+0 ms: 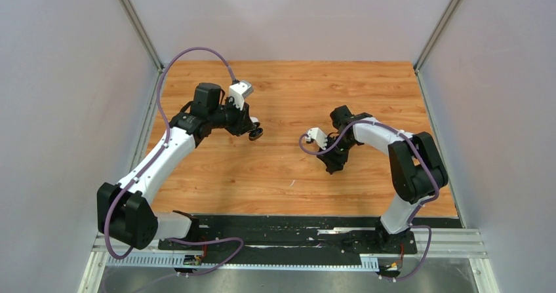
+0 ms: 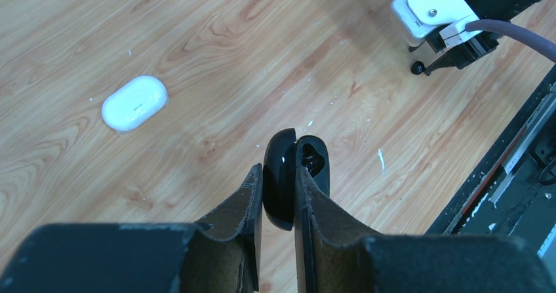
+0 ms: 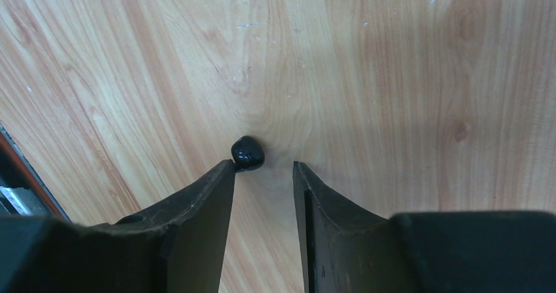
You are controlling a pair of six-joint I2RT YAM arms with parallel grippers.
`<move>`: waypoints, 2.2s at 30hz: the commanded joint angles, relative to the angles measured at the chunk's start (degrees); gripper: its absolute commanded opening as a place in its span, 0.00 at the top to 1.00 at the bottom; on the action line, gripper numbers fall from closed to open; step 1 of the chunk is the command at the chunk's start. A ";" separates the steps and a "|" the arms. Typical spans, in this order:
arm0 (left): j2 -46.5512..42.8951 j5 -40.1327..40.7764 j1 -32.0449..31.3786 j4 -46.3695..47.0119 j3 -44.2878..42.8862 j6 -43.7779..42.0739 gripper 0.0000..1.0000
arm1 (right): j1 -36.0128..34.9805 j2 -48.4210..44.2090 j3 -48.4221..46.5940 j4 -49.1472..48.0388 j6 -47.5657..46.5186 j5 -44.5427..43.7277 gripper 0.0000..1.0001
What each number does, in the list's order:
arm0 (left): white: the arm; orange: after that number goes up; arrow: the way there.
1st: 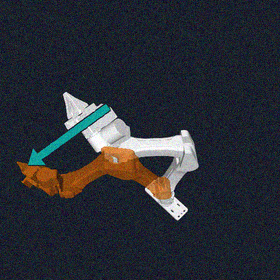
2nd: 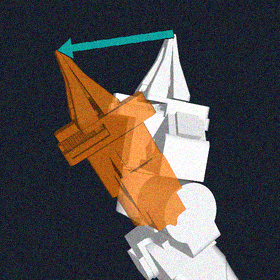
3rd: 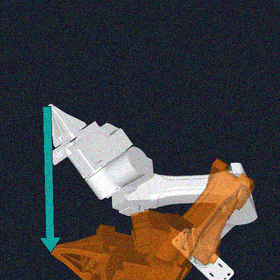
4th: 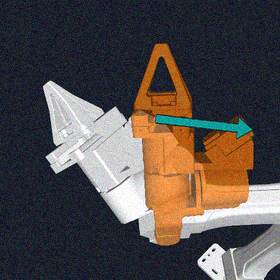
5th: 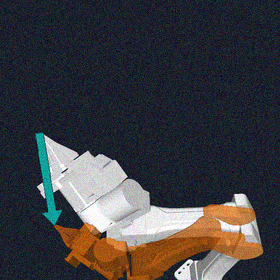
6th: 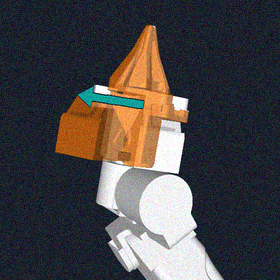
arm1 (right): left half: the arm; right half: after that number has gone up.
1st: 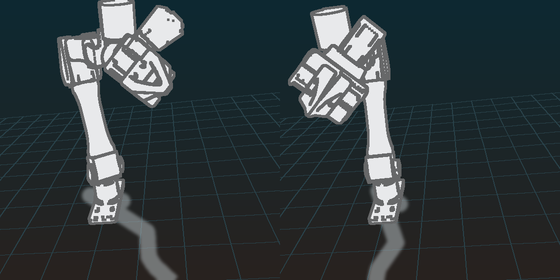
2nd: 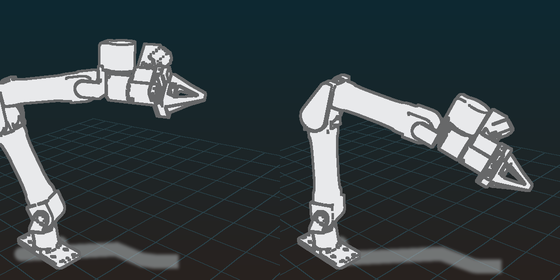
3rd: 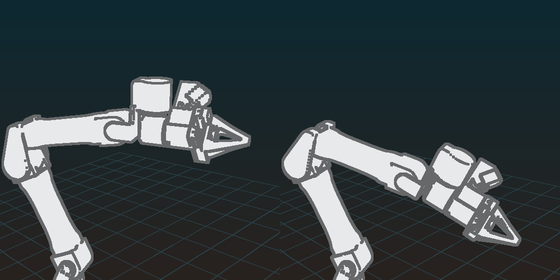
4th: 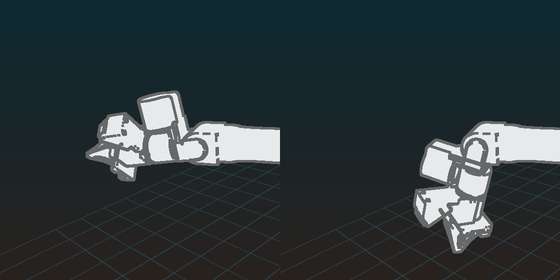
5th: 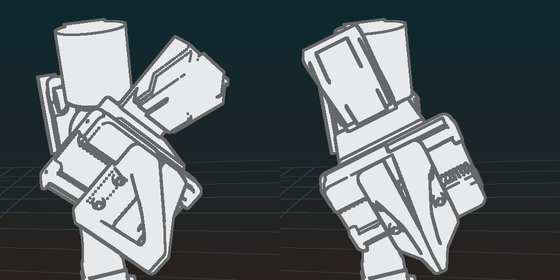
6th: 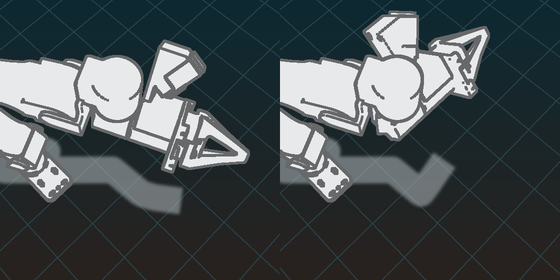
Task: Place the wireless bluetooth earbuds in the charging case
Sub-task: Pick up the earbud from the center of the board.
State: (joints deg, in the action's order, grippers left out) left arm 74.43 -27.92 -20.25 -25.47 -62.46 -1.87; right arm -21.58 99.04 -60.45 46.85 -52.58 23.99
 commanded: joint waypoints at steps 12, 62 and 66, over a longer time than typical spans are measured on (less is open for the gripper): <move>-0.43 -0.66 0.39 2.45 -0.35 -0.72 1.00 | -0.58 2.43 -4.15 1.32 -2.19 4.36 0.54; 0.42 -1.09 1.00 3.60 0.30 -0.20 1.00 | -3.73 5.59 -7.59 2.85 20.59 -8.24 0.59; 0.28 -1.00 1.00 3.63 0.43 -0.15 1.00 | -3.86 5.65 -7.63 3.23 20.86 -8.26 0.63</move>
State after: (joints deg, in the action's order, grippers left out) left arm 75.18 -28.03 -19.46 -24.18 -62.26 -1.83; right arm -25.08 104.18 -67.37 49.28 -33.74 16.51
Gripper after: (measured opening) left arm 0.246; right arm 0.387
